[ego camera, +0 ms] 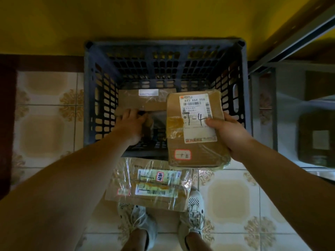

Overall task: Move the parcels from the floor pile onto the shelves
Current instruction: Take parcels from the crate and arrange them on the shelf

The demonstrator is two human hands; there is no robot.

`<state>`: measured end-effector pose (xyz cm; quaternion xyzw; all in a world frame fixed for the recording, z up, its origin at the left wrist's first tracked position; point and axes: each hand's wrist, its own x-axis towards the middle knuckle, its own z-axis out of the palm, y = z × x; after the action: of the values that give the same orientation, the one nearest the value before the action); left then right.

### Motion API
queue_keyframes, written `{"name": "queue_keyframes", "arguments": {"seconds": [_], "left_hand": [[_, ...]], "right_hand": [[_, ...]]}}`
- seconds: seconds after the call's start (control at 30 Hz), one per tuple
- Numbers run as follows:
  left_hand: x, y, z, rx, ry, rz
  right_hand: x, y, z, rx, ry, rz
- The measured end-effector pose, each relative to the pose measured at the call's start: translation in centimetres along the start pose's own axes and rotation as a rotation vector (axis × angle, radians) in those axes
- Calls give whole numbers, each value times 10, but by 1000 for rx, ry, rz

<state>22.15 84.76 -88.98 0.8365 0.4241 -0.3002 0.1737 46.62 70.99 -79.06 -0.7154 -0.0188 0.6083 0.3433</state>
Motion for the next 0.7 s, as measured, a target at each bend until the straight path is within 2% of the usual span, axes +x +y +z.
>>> {"name": "queue_keyframes", "arguments": {"seconds": [0.1, 0.2, 0.33, 0.47, 0.6, 0.7], "left_hand": [[-2, 0, -3, 82, 46, -22], [-13, -12, -5, 7, 99, -76], [-45, -25, -29, -283, 234, -162], [-97, -27, -69, -565, 277, -211], [-165, -18, -132, -770, 387, -267], [-226, -4, -185, -1064, 517, -321]], "right_hand": [[0, 0, 4, 8, -2, 15], [-6, 1, 4, 19, 4, 21], [-25, 2, 8, 20, 72, 23], [-66, -15, 21, 64, 110, 11], [-121, -46, 33, 65, 100, -32], [-176, -77, 41, 55, 61, -95]]}}
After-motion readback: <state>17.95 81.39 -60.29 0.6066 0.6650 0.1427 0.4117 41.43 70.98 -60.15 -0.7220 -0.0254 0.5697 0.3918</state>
